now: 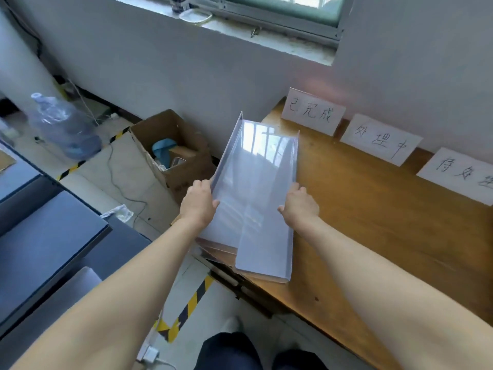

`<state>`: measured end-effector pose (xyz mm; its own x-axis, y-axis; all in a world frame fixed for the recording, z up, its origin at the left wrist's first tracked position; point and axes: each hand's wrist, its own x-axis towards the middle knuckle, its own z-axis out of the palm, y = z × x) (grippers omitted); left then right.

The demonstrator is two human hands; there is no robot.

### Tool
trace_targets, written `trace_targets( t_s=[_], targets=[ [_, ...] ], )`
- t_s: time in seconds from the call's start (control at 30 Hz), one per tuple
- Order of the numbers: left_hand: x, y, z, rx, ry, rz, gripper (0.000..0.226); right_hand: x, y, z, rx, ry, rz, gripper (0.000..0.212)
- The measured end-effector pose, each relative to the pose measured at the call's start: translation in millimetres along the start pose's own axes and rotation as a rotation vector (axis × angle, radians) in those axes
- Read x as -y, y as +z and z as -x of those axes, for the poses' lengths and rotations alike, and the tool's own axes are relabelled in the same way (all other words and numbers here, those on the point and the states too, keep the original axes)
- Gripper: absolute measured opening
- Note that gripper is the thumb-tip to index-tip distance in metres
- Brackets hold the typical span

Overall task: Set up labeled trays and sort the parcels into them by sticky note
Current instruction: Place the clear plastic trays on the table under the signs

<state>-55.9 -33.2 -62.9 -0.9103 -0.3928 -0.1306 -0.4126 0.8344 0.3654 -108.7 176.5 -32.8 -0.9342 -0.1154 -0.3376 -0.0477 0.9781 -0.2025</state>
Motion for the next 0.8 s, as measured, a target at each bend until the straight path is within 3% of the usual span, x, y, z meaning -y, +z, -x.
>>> trace_targets(
  t_s=[0.07, 0.23, 0.43, 0.67, 0.8],
  targets=[
    [8, 4, -11, 0.057, -0.004, -0.03, 0.037, 3, 9, -7, 0.004, 0.124, -0.06, 0.06],
    [19, 9, -28, 0.111, 0.009, -0.008, 0.022, 7, 23, -11, -0.03, 0.26, -0.057, 0.023],
    [26, 1, -38, 0.075, 0.062, -0.132, 0.011, 26, 25, -3, 0.016, 0.251, -0.041, 0.019],
    [19, -8, -35, 0.077, 0.115, -0.288, 0.015, 28, 19, -1, 0.024, 0.232, -0.068, 0.026],
    [14, -13, -30, 0.053, 0.084, -0.297, 0.024, 27, 13, 3, -0.013, 0.233, -0.065, 0.02]
  ],
)
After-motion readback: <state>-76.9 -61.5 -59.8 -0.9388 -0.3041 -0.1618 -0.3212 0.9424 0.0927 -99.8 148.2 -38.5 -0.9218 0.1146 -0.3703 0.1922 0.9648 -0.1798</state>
